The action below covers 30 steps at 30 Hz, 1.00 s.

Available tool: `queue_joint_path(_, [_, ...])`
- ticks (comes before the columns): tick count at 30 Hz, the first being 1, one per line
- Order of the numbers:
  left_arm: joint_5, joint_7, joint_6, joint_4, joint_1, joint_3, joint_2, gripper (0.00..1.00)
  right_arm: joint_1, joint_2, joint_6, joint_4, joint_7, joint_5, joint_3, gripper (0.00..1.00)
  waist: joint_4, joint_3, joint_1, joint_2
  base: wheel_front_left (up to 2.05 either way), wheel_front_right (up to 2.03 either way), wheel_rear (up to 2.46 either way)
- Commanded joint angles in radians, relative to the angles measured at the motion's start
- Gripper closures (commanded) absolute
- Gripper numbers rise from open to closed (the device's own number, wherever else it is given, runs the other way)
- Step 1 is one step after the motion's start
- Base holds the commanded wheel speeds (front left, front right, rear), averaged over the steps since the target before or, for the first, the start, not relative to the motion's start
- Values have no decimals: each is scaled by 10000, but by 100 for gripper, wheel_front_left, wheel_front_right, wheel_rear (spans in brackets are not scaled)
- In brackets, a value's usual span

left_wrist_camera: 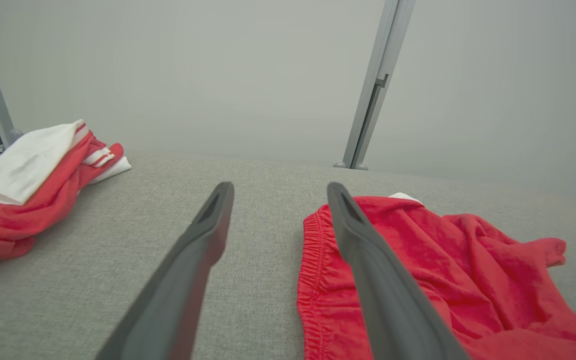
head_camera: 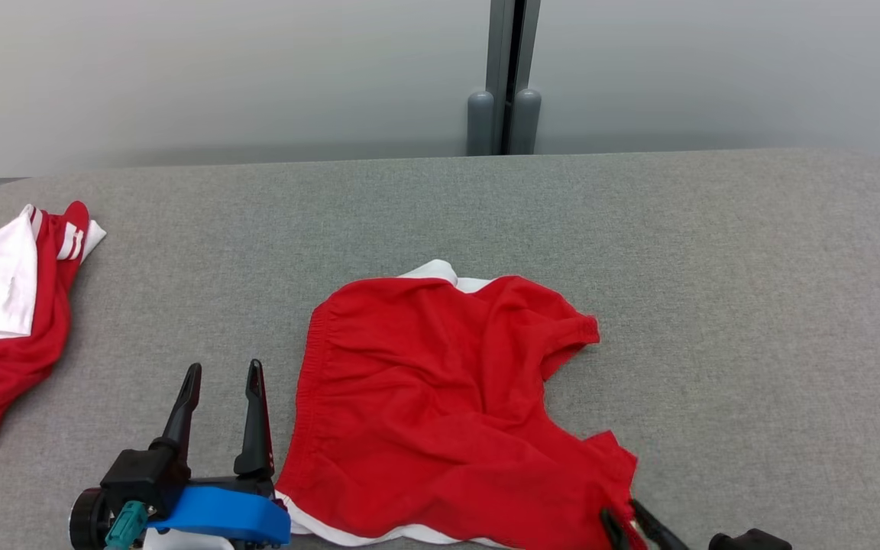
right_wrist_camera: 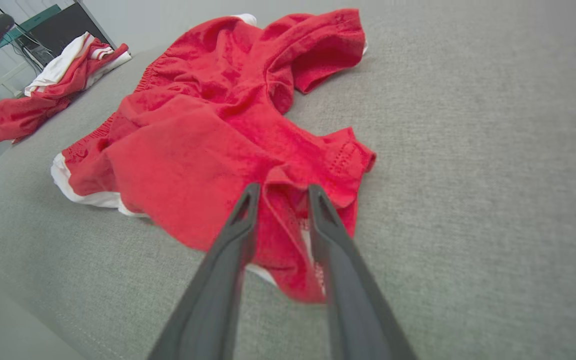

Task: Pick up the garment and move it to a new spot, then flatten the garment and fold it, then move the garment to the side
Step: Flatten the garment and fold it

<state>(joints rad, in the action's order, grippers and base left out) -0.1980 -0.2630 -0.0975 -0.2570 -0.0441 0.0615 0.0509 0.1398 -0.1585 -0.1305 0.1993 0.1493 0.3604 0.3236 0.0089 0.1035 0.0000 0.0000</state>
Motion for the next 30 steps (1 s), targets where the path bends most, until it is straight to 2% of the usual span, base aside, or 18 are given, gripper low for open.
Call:
queue_joint_path(1, [63,-26,-9,10,-75,-54,-9,0,128,13,-5,-203,-29,-74,-151,0,-13,-16,0,0,0,0,0])
queue_joint_path(9, [126,-26,-29,53,-69,-138,-9,0,-706,-25,-5,-928,66,-559,-887,0,0,-94,0,0,0,0,0])
queue_joint_path(17, [204,-26,-56,71,-69,-235,-9,0,-2794,-393,-5,-709,-202,-1077,-952,0,133,-114,0,0,0,0,0])
queue_joint_path(24, [213,-26,-92,74,-225,-196,-7,0,-4659,-485,-5,447,-414,-1272,-946,0,483,18,0,0,0,0,0])
queue_joint_path(30, [148,-25,-90,72,-347,-121,-6,0,-5715,-434,-5,2113,-815,-1405,-963,0,913,254,0,0,0,0,0])
